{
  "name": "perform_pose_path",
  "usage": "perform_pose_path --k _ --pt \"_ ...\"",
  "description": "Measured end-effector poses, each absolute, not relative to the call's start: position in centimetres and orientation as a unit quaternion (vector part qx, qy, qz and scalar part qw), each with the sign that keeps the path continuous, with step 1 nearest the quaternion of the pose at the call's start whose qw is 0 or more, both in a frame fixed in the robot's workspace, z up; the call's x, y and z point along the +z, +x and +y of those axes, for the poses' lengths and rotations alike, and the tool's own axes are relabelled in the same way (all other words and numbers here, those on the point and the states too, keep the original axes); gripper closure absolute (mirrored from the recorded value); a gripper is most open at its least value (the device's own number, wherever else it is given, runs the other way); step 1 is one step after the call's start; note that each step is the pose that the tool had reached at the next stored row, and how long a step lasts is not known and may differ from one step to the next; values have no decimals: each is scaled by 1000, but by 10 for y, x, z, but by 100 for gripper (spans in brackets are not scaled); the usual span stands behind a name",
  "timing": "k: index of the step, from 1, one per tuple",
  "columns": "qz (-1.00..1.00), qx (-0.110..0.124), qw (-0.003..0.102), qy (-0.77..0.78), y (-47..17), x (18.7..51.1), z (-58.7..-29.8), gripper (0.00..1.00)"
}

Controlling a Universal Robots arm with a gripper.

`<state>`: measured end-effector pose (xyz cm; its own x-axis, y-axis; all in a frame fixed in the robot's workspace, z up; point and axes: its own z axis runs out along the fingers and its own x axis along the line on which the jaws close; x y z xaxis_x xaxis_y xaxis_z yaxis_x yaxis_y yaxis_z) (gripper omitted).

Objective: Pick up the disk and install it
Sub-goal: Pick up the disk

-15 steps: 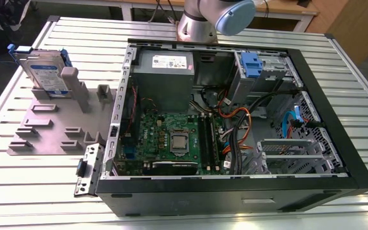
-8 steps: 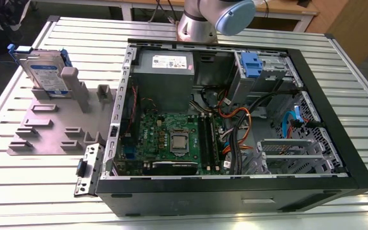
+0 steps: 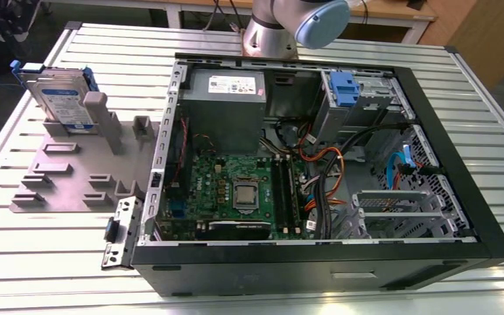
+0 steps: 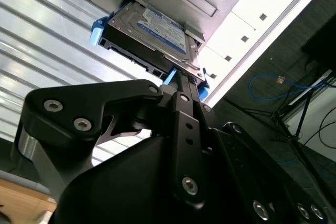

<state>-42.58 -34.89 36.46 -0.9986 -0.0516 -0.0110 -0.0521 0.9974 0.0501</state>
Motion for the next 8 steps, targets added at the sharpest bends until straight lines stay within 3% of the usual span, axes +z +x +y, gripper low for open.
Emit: perform_pose_path --k 8 --pt "996 25 3 -82 -426 364 -349 89"
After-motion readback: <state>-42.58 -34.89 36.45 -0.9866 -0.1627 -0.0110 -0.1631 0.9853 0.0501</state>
